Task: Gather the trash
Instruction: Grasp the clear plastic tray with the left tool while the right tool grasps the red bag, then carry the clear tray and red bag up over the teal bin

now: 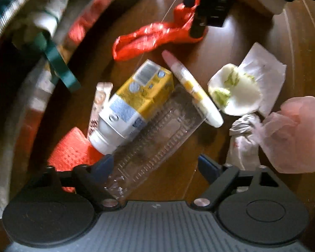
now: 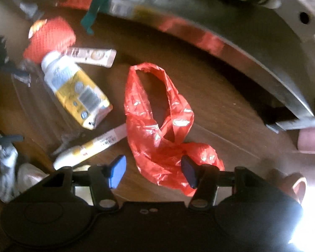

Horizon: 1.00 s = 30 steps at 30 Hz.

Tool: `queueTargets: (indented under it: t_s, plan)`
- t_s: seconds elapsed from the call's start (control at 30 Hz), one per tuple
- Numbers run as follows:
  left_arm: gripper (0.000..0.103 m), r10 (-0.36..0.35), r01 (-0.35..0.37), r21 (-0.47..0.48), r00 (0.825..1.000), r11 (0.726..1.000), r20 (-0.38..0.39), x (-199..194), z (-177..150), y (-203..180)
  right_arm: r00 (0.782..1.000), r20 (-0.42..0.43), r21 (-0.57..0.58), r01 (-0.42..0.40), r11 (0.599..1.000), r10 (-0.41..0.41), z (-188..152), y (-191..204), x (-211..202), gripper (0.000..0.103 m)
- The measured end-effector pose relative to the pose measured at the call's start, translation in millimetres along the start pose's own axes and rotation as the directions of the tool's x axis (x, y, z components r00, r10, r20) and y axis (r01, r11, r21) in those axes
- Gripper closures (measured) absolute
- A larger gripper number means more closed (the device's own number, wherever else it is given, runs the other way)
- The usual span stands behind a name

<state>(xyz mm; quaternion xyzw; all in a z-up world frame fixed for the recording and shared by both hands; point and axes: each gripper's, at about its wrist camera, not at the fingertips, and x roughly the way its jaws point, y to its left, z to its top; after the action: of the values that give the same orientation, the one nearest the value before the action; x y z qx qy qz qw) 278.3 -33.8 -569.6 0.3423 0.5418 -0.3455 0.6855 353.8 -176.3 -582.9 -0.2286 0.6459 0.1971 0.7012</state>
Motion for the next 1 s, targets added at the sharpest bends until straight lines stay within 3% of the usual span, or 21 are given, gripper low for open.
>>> queueTargets:
  t_s: [0.13, 0.2, 0.3, 0.37, 0.4, 0.43, 0.5, 0.63, 0.77, 1.0]
  plan:
    - [0.019, -0.015, 0.015, -0.007, 1.0, 1.0, -0.028, 19.5, -1.5, 0.9, 1.0, -0.001, -0.031, 0.008, 0.999, -0.008, 1.1, 2.1, 12.7, 0.045]
    - [0.027, -0.016, 0.017, 0.012, 0.999, 1.0, -0.036, 25.4, -1.7, -2.8, 1.0, 0.001, -0.046, 0.016, 0.999, -0.016, 2.1, 4.7, 14.8, 0.046]
    - [0.048, -0.019, 0.019, 0.013, 0.998, 1.0, -0.053, 33.3, -0.1, -6.5, 0.999, -0.002, -0.067, 0.039, 0.997, -0.039, 2.2, 7.6, 17.8, 0.052]
    - [0.069, -0.02, 0.02, -0.001, 0.998, 1.0, -0.063, 35.5, 1.1, -6.3, 0.998, -0.007, -0.08, 0.063, 0.995, -0.064, 2.8, 7.7, 22.1, 0.072]
    - [0.073, -0.019, 0.018, -0.011, 0.997, 1.0, -0.068, 36.4, 1.4, -5.8, 0.998, -0.012, -0.08, 0.061, 0.995, -0.063, 3.5, 8.5, 23.2, 0.077]
    - [0.076, -0.02, 0.018, -0.02, 0.997, 1.0, -0.073, 36.9, 1.5, -4.8, 0.998, -0.024, -0.074, 0.05, 0.996, -0.052, 3.7, 7.8, 24.1, 0.091]
    - [0.084, -0.002, -0.001, -0.035, 0.997, 0.999, -0.074, 37.3, 1.8, -2.8, 0.997, -0.044, -0.079, 0.062, 0.995, -0.065, 3.9, 8.4, 25.0, 0.095]
    - [0.09, -0.004, -0.002, -0.085, 0.997, 0.996, -0.078, 39.9, 4.0, 6.4, 0.996, -0.02, -0.13, 0.089, 0.988, -0.092, 1.7, 13.8, 10.6, 0.101]
    - [0.099, -0.021, 0.014, -0.125, 0.998, 0.992, -0.054, 31.1, 3.2, 9.3, 0.997, -0.013, -0.105, 0.076, 0.992, -0.078, 0.7, 9.9, -16.5, 0.102]
    - [0.101, -0.062, 0.057, -0.212, 0.998, 0.976, -0.017, -8.2, 6.7, 10.8, 0.998, 0.029, -0.032, 0.049, 0.998, -0.048, 2.7, 11.5, -88.9, 0.102]
